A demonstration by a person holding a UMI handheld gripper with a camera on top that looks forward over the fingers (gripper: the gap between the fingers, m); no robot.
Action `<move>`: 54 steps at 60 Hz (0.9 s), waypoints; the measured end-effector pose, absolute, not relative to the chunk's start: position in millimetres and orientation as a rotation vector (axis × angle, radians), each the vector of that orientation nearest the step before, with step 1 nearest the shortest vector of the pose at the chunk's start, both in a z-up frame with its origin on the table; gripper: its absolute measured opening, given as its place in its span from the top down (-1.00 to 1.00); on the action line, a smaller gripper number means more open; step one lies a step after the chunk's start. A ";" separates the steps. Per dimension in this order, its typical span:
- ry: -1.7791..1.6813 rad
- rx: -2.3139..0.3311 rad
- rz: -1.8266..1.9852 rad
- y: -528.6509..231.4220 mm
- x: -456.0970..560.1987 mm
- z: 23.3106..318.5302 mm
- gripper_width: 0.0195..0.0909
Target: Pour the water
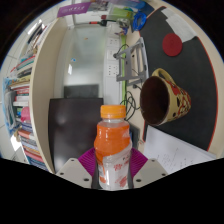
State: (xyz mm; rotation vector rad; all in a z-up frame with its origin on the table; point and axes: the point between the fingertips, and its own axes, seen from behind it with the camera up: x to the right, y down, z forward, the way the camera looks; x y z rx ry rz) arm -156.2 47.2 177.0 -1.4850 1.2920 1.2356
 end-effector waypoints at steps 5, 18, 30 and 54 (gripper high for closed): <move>1.394 -1.422 1.286 45.2 -147.6 178.8 0.38; 1.581 -1.334 1.398 41.9 -138.3 159.6 0.38; 1.610 -1.356 1.427 41.8 -137.4 157.2 0.38; 0.729 -1.790 0.760 38.6 -88.3 256.1 0.33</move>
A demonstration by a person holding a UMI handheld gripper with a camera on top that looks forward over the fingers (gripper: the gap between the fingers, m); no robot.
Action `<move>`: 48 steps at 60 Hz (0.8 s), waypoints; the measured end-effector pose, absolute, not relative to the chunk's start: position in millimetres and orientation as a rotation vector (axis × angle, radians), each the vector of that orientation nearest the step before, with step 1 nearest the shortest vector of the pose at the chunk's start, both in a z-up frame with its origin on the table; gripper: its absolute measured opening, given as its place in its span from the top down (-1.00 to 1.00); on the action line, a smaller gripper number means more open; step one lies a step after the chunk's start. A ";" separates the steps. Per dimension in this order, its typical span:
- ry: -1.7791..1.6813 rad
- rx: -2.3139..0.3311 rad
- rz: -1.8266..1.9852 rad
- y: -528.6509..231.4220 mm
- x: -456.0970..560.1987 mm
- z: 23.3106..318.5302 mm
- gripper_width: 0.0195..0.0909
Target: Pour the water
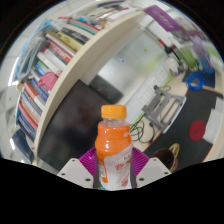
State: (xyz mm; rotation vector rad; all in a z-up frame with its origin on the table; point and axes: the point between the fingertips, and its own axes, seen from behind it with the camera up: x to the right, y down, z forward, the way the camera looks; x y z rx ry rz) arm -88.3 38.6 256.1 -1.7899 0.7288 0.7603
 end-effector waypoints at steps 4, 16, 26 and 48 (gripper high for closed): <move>0.544 -1.826 0.519 39.2 -55.6 262.8 0.34; 0.317 -1.770 0.042 41.5 47.9 267.4 0.33; 0.325 -1.773 -0.108 45.0 119.7 217.3 0.34; 0.250 -1.898 -0.142 62.0 147.4 88.3 0.27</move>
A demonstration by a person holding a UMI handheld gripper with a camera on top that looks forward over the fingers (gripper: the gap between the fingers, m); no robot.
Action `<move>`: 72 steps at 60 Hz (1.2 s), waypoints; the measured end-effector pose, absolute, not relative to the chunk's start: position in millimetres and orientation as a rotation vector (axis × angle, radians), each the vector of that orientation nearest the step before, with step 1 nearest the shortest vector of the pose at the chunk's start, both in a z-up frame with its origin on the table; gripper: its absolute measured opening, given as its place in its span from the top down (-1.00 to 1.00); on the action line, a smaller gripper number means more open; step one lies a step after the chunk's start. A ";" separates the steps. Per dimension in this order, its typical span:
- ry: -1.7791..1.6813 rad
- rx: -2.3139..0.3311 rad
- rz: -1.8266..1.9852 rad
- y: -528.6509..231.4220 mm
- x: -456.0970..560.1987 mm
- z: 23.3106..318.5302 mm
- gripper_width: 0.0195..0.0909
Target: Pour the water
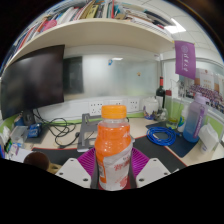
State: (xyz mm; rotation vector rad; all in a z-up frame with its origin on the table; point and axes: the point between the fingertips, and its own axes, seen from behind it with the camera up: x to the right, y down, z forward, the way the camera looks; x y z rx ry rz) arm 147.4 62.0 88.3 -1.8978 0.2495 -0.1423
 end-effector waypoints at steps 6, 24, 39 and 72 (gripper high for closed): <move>0.223 -1.871 -0.134 59.4 144.5 90.0 0.19; 0.283 -1.950 -0.099 41.6 141.6 71.5 -0.31; 0.267 -2.096 -0.127 -12.8 125.5 60.0 -0.54; 0.191 -2.124 -0.193 -161.5 54.0 187.1 -0.58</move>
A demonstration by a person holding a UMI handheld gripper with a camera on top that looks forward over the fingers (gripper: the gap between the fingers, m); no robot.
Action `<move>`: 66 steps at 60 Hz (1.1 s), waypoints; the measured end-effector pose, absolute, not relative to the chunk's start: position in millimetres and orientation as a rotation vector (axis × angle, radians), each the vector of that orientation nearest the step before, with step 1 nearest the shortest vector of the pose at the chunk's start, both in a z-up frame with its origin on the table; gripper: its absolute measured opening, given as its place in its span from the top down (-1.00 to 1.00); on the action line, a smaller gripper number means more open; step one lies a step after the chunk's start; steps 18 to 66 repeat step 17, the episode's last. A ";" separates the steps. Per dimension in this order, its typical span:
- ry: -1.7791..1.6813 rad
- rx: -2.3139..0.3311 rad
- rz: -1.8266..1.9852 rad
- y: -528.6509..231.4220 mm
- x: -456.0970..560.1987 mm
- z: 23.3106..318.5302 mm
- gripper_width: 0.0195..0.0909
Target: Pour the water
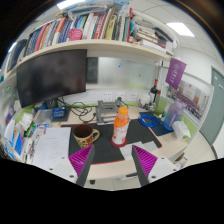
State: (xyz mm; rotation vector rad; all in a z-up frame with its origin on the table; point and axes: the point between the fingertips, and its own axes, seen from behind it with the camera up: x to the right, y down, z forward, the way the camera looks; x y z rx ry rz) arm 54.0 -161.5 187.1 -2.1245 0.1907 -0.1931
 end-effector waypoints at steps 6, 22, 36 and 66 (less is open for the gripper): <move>0.197 -2.112 -0.205 -182.1 43.5 205.5 -0.54; 0.166 -2.086 -0.235 -202.9 25.6 226.6 -0.54; 0.166 -2.086 -0.235 -202.9 25.6 226.6 -0.54; 0.166 -2.086 -0.235 -202.9 25.6 226.6 -0.54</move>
